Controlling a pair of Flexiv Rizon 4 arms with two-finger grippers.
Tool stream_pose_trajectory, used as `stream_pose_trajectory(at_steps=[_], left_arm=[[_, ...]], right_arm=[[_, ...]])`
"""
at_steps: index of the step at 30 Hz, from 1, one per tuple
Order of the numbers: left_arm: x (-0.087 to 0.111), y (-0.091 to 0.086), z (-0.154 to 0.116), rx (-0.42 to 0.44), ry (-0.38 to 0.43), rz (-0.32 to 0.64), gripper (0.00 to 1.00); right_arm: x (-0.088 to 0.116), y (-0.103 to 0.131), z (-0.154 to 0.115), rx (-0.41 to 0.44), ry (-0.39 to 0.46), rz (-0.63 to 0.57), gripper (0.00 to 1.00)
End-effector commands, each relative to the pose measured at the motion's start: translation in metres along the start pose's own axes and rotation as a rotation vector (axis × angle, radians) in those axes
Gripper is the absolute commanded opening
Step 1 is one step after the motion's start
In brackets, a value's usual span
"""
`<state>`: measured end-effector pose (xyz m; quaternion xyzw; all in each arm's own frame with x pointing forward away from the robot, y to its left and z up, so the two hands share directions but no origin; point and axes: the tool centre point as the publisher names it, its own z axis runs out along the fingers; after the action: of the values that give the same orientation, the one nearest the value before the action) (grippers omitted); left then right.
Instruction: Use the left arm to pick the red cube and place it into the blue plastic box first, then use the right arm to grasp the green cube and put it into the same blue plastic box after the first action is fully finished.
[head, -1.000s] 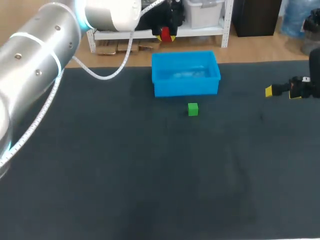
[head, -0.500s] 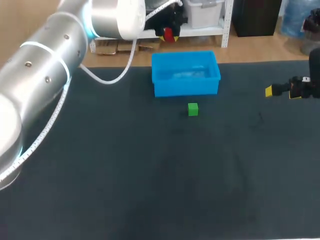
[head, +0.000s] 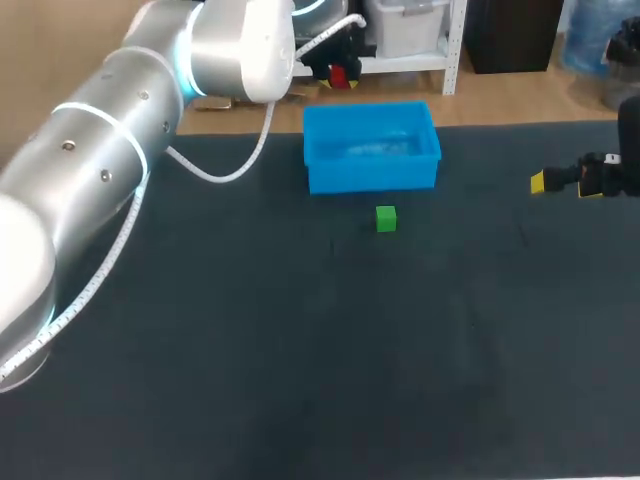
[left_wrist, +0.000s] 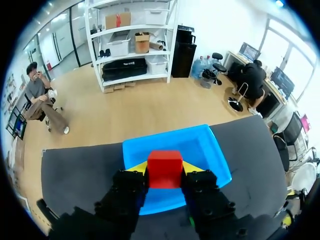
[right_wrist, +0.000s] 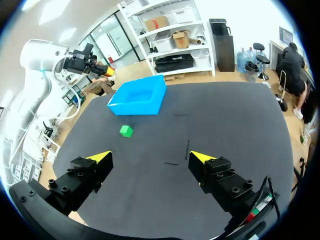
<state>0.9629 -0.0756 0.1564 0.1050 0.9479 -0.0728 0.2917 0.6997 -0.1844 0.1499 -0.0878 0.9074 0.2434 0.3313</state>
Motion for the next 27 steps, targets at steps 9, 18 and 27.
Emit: stream_pose_trajectory(at_steps=[9, 18, 27], left_arm=[[-0.0228, 0.0011, 0.0254, -0.030, 0.204, -0.001, 0.00], [-0.0227, 0.0015, 0.0261, -0.032, 0.205, 0.000, 1.00], [-0.0227, 0.0015, 0.0261, -0.032, 0.205, 0.000, 1.00]], right_arm=[[-0.0002, -0.0003, 0.0002, 0.000, 0.001, -0.001, 1.00], [-0.0002, -0.0003, 0.0002, 0.000, 0.001, -0.001, 1.00], [-0.0002, -0.0003, 0.0002, 0.000, 0.001, -0.001, 1.00]])
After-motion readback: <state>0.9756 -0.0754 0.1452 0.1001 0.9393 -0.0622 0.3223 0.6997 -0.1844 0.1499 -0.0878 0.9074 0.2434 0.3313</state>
